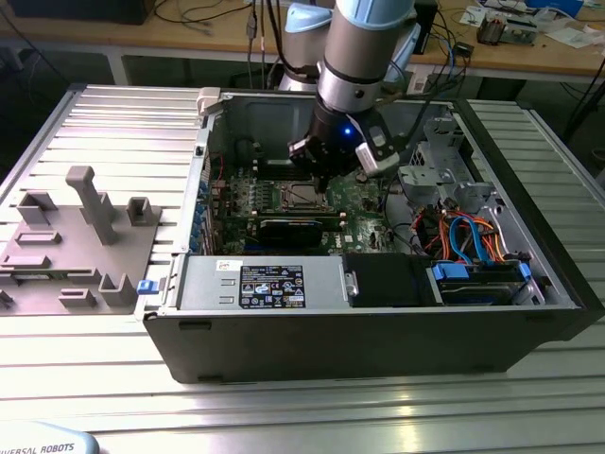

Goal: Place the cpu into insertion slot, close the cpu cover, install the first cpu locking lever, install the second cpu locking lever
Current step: 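Install the second cpu locking lever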

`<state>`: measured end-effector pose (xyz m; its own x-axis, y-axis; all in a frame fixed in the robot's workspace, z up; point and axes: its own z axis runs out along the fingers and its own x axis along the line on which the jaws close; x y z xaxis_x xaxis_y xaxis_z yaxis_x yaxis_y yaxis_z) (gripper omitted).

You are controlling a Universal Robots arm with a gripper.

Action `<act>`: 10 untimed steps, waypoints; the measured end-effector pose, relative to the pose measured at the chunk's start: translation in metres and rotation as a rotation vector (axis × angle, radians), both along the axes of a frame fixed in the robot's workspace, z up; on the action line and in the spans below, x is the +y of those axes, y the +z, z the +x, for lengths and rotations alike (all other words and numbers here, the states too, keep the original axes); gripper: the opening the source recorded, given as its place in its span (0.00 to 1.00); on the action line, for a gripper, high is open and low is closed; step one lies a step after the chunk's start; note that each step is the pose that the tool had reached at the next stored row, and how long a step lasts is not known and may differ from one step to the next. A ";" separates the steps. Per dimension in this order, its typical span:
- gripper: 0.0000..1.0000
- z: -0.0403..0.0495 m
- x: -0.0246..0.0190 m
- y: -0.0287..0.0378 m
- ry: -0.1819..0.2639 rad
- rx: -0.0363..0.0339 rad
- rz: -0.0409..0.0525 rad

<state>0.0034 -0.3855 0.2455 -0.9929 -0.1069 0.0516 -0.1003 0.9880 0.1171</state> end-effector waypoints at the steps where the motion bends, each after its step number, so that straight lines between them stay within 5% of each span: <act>1: 0.11 0.0000 -0.0013 0.0000 0.000 0.0001 0.0012; 10: 0.11 -0.0003 -0.0154 -0.0009 0.000 0.0000 0.0050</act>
<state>0.0031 -0.4009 0.2446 -0.9929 -0.1072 0.0511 -0.1003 0.9874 0.1220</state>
